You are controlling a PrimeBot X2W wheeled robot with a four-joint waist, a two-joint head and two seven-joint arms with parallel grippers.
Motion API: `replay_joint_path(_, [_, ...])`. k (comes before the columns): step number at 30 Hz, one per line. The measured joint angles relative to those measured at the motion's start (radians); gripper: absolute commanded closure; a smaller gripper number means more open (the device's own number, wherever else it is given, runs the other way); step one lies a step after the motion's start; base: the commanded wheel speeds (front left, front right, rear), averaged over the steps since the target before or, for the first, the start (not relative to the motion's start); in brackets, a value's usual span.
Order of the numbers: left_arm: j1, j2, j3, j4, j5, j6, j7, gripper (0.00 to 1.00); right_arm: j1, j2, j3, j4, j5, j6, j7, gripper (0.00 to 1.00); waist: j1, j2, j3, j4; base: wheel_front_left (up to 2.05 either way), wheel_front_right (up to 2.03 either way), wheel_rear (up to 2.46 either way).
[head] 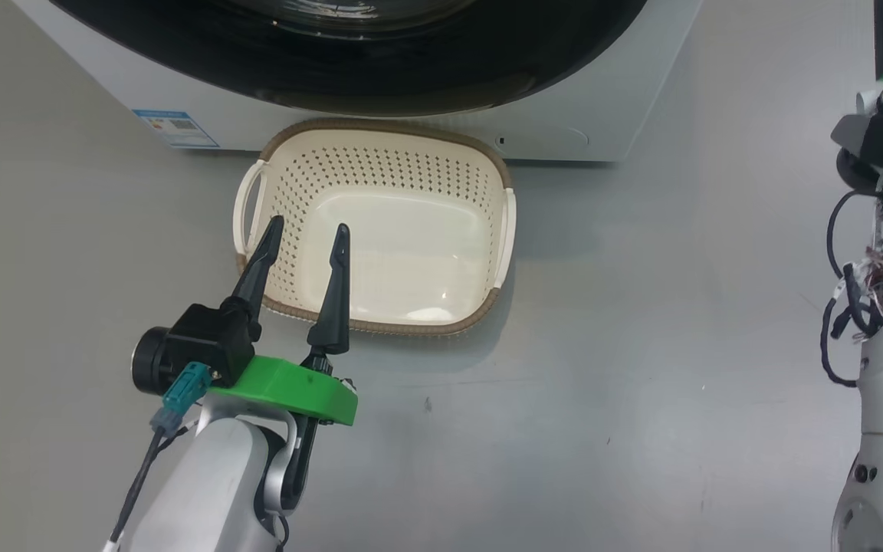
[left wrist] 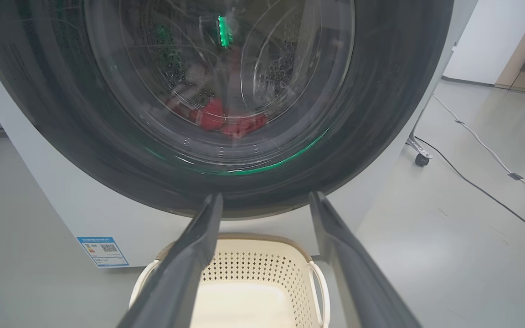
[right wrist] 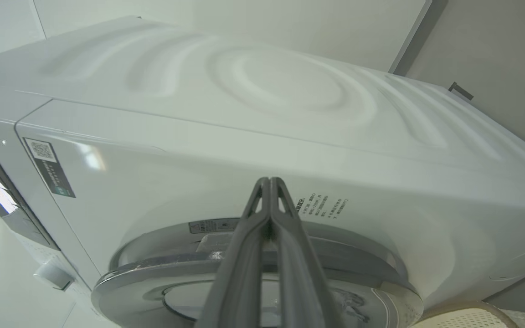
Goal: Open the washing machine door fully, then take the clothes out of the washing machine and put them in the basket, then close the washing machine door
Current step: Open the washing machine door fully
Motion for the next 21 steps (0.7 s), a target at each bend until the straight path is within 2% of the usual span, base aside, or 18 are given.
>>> replay_joint_path(10, [-0.027,-0.002,-0.038,-0.009,-0.016,0.008,0.000,0.00,-0.128,-0.063,0.046,0.040,0.027,-0.034,0.149,1.00,0.0000,0.0000,0.057,0.059,0.00,0.00,0.00])
replay_joint_path(21, [-0.036,-0.003,-0.075,-0.010,-0.037,0.012,0.000,0.00,-0.211,-0.097,0.088,0.083,0.030,-0.034,0.243,1.00,0.0000,0.0000,0.085,0.114,0.00,0.00,0.00])
